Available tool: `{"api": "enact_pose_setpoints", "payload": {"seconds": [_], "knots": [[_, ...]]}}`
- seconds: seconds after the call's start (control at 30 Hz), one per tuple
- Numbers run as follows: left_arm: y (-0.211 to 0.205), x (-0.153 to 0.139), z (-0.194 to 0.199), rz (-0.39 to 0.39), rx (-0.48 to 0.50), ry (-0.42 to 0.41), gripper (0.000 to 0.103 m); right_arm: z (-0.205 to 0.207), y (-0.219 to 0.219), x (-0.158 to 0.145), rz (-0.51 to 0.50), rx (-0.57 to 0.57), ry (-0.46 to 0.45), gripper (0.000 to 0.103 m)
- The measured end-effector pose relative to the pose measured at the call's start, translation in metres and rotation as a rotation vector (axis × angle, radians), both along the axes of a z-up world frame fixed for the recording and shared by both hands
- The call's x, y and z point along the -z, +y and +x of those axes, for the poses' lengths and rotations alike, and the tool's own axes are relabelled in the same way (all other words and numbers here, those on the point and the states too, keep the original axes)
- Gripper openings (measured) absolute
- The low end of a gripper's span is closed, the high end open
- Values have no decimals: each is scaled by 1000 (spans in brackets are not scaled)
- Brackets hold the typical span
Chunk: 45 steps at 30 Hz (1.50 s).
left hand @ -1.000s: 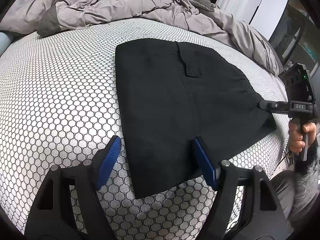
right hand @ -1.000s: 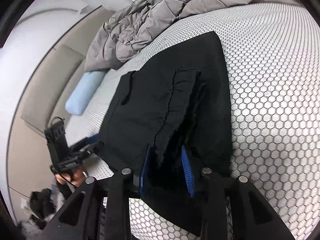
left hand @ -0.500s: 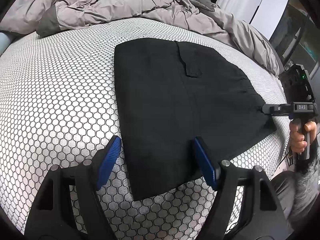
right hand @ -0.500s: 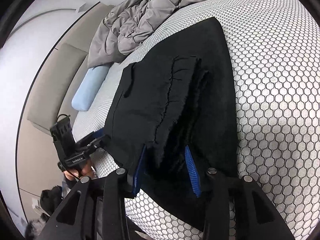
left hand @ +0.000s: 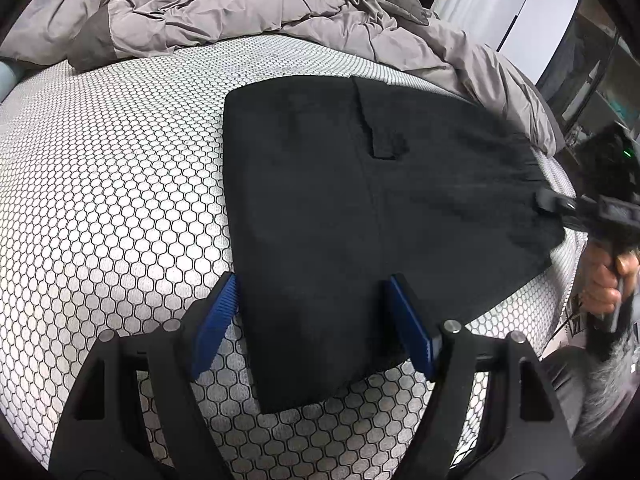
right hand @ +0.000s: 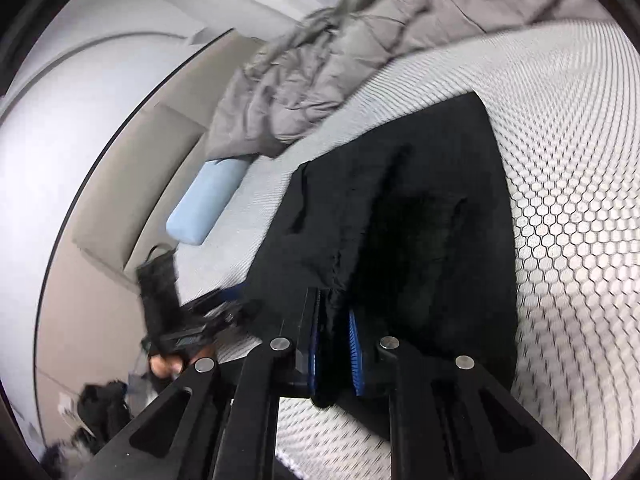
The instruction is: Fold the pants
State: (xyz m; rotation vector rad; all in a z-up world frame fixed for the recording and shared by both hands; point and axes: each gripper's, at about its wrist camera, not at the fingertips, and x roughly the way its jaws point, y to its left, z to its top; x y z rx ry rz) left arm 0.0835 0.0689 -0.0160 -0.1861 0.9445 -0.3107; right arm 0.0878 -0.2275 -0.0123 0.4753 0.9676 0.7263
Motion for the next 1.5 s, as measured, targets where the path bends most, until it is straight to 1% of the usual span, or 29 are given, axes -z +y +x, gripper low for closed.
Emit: {"api": "enact_pose_setpoints", "payload": {"seconds": [0.07,0.1,0.17,0.2,0.23,0.3,0.37,0.43,0.47,0.53,0.6,0.63,0.67,0.73,0.8,0.87,0.9,0.97,1.03,1.13,1.17,1.2,1.23,1.27,1.33,1.37,1.43,1.47,1.5], "knots": [[1,0,1,-8,-4,3,72,-11,-2,-4,-31,5,0,12],[2,1,1,-11,-3,4,72,-11,-1,-1,-88,27,13,13],[2,2,1,-10,5,5,72,-6,1,20,-261,78,65,21],[3,2,1,-12,7,6,72,-2,-2,28,-265,82,88,21],[3,2,0,-16,6,8,72,1,-8,32,-215,79,103,22],[7,0,-1,-30,-3,10,72,0,-17,23,-177,96,88,31],[13,-2,-3,-48,-29,8,72,-5,-33,7,-155,175,6,54],[19,0,-2,-86,-41,7,72,-5,-47,4,-115,247,-19,70],[21,5,1,-119,-45,15,72,-2,-50,8,-103,262,-11,71],[23,14,10,-137,-60,34,61,9,-47,23,-109,262,35,71],[20,16,18,-142,-57,40,52,19,-40,35,-141,252,69,52],[18,13,22,-131,-54,39,46,25,-33,40,-162,246,77,29],[17,11,26,-124,-54,32,43,30,-29,41,-178,248,78,22],[14,5,37,-101,-70,13,38,35,-20,36,-199,247,37,13],[12,2,49,-72,-101,-1,38,39,-17,32,-209,287,5,13],[7,3,60,-21,-119,-3,38,44,-9,32,-263,313,11,14],[6,5,63,-13,-133,-2,39,45,-4,33,-304,310,15,14],[3,4,61,0,-151,-13,41,43,1,31,-385,304,0,22],[-3,1,54,51,-162,-37,47,33,4,23,-441,303,-45,31],[-12,-5,38,120,-184,-72,53,13,0,8,-448,325,-125,47],[-14,-8,29,139,-189,-88,55,7,-2,3,-447,335,-147,50],[-18,-11,20,147,-186,-107,62,3,-4,-2,-439,337,-171,51],[-22,-16,14,151,-181,-130,69,-2,-3,-9,-417,327,-200,62],[-26,-20,6,153,-175,-150,71,-7,-2,-14,-403,323,-213,74],[-36,-31,-4,148,-152,-205,79,-12,7,-16,-389,300,-227,80],[-39,-33,-7,148,-149,-219,81,-10,14,-13,-411,275,-220,82],[-46,-37,-13,148,-141,-235,83,-4,28,0,-501,239,-186,82],[-49,-37,-15,150,-143,-233,83,0,34,10,-584,223,-155,83],[-51,-37,-17,153,-145,-228,85,3,37,15,-616,218,-150,84]]}}
